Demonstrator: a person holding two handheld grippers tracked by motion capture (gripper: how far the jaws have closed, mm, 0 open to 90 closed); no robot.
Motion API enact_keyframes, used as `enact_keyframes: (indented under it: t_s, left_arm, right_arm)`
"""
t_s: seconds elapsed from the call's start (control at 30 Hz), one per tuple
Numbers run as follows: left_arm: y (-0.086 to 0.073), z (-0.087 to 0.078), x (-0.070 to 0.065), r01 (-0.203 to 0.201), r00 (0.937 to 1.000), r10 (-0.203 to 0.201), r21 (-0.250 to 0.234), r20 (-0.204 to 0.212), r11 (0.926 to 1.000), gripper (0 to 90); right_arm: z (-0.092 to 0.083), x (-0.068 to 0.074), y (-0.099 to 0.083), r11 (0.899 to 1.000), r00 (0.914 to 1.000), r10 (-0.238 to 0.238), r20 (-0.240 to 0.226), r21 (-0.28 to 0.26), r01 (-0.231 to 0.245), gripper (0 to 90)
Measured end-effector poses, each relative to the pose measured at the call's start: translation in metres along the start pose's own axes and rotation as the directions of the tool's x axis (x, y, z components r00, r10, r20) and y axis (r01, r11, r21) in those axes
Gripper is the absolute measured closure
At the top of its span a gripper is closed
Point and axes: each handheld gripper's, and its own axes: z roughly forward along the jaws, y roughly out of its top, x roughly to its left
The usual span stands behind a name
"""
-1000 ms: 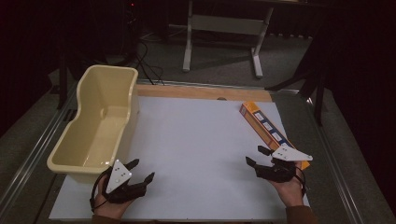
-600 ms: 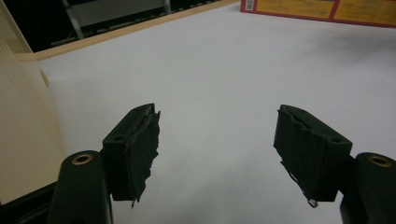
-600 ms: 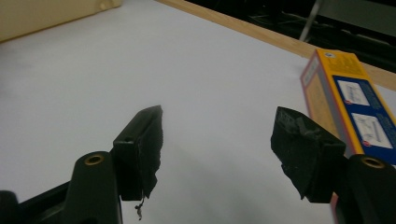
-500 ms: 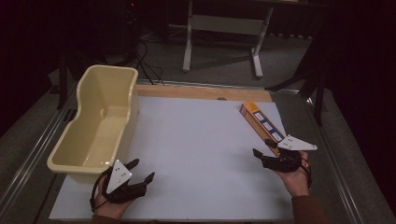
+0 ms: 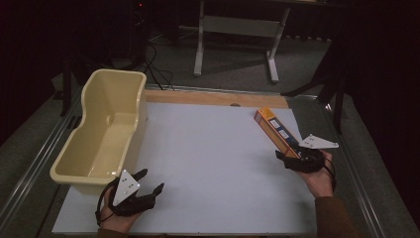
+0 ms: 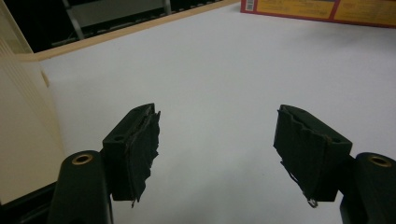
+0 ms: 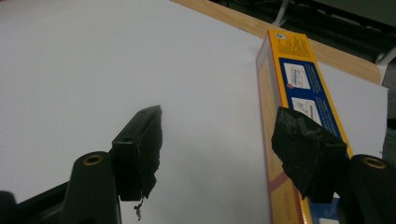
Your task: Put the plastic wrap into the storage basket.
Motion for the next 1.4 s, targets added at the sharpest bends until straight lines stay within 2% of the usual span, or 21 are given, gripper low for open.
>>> enact_keyframes:
  t_s: [0.1,0.4,0.47,0.63,0.67,0.73,0.87,1.0,1.03,1.1,1.13,1.17,1.2,1.23,1.27,1.4]
  left_arm:
    - [0.000,0.000,0.000,0.000,1.0000,0.000,0.000,0.000,1.0000,30.4]
    - [0.000,0.000,0.000,0.000,1.0000,0.000,-0.001,0.000,1.0000,30.3]
    - [0.000,0.000,0.000,-0.001,1.0000,0.001,-0.001,0.001,1.0000,30.3]
    - [0.000,0.000,0.000,0.000,1.0000,0.000,-0.001,0.001,1.0000,30.2]
    - [0.000,0.000,0.000,0.000,1.0000,0.000,0.000,0.002,1.0000,30.2]
    - [0.000,0.001,0.000,-0.001,1.0000,0.001,0.001,0.002,1.0000,30.2]
    - [0.000,0.001,0.000,-0.001,1.0000,0.001,0.002,0.002,1.0000,30.2]
    - [0.000,0.001,0.000,-0.001,1.0000,0.001,0.002,0.003,1.0000,30.2]
    - [0.000,0.001,0.000,-0.001,1.0000,0.001,0.002,0.003,1.0000,30.2]
    - [0.000,0.001,0.000,-0.001,1.0000,0.001,0.002,0.002,1.0000,30.2]
    - [0.000,0.001,0.000,-0.003,1.0000,0.003,0.004,0.003,1.0000,30.2]
    - [0.000,0.001,0.000,-0.003,1.0000,0.003,0.004,0.003,1.0000,30.2]
    - [-0.001,0.001,0.000,-0.002,1.0000,0.002,0.002,0.003,1.0000,30.2]
    - [-0.001,0.001,0.000,-0.002,1.0000,0.002,0.002,0.003,1.0000,30.2]
    - [0.000,0.001,0.000,-0.001,1.0000,0.001,0.002,0.003,1.0000,30.2]
    - [0.000,0.001,0.000,-0.002,1.0000,0.002,0.002,0.002,1.0000,30.2]
  right_arm:
    - [0.002,-0.007,0.001,1.000,0.9999,0.012,0.000,0.007,-0.012,32.1]
    - [0.009,-0.030,0.005,0.997,0.9988,0.021,0.045,0.069,-0.024,30.5]
    - [0.013,-0.040,0.004,0.995,0.9978,0.046,0.048,0.089,-0.050,28.9]
    - [0.021,-0.050,0.000,0.989,0.9961,0.066,0.059,0.131,-0.073,26.9]
    - [0.026,-0.057,-0.003,0.984,0.9943,0.079,0.072,0.157,-0.090,24.8]
    - [0.030,-0.062,-0.005,0.980,0.9920,0.089,0.090,0.173,-0.103,23.4]
    - [0.036,-0.070,-0.007,0.971,0.9894,0.115,0.088,0.199,-0.131,20.9]
    - [0.046,-0.076,-0.009,0.952,0.9862,0.147,0.075,0.261,-0.162,18.8]
    - [0.046,-0.076,-0.009,0.952,0.9862,0.147,0.075,0.261,-0.162,18.8]
    - [0.050,-0.079,-0.010,0.943,0.9831,0.161,0.087,0.280,-0.179,20.4]
    - [0.053,-0.081,-0.011,0.935,0.9794,0.181,0.090,0.293,-0.200,22.3]
    - [0.053,-0.081,-0.011,0.935,0.9794,0.181,0.090,0.293,-0.200,22.3]
    - [0.057,-0.080,-0.011,0.923,0.9801,0.169,0.104,0.331,-0.194,28.5]
    - [0.057,-0.080,-0.011,0.923,0.9801,0.169,0.104,0.331,-0.194,28.5]
    - [0.061,-0.078,-0.010,0.912,0.9845,0.133,0.115,0.375,-0.167,35.6]
    - [0.061,-0.077,-0.009,0.907,0.9879,0.115,0.104,0.393,-0.147,38.2]
